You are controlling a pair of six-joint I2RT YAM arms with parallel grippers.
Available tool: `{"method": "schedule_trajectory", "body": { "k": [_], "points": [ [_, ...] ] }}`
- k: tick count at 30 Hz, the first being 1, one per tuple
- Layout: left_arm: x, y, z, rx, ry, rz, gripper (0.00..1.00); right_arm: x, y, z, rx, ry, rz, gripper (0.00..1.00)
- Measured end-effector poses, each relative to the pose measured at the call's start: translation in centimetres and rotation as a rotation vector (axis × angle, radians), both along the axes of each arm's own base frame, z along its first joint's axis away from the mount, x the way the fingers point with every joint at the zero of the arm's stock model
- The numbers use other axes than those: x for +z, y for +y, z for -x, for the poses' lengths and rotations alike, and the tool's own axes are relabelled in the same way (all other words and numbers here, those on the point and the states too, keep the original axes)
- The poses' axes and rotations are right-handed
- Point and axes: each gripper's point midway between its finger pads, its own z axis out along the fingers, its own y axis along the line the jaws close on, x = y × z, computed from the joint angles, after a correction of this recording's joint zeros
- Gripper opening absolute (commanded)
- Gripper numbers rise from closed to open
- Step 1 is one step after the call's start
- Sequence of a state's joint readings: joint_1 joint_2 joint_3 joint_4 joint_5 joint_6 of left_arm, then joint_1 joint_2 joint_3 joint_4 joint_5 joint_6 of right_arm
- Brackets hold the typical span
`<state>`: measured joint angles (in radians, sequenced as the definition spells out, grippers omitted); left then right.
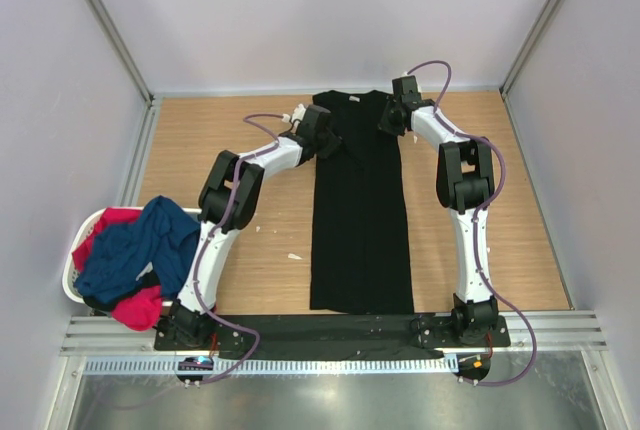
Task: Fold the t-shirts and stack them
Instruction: Fold the tshirt
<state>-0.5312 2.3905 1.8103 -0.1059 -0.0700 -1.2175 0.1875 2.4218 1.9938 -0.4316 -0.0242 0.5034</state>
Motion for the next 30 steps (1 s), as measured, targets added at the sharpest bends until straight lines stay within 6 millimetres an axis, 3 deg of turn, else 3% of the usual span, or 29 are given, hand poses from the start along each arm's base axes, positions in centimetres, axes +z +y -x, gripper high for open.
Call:
{"method": "schedule_trajectory", "body": {
  "k": [7, 10, 12, 24, 30],
  "points": [
    [-0.2, -0.1, 0.0, -0.001, 0.005, 0.007, 0.2, 0.0, 0.0, 0.0, 0.0, 0.0, 0.0, 0.18],
    [-0.3, -0.2, 0.1, -0.004, 0.007, 0.011, 0.12, 0.0, 0.0, 0.0, 0.0, 0.003, 0.0, 0.18],
    [-0.3, -0.2, 0.1, -0.005, 0.009, 0.014, 0.0, 0.0, 0.0, 0.0, 0.001, 0.003, 0.0, 0.18],
    [0.2, 0.0, 0.4, -0.023, -0.005, 0.0, 0.0, 0.0, 0.0, 0.0, 0.0, 0.004, 0.001, 0.18],
    [2.6, 0.9, 1.3, -0.014, -0.032, -0.006, 0.0, 0.0, 0.0, 0.0, 0.0, 0.004, 0.001, 0.18]
  ]
}}
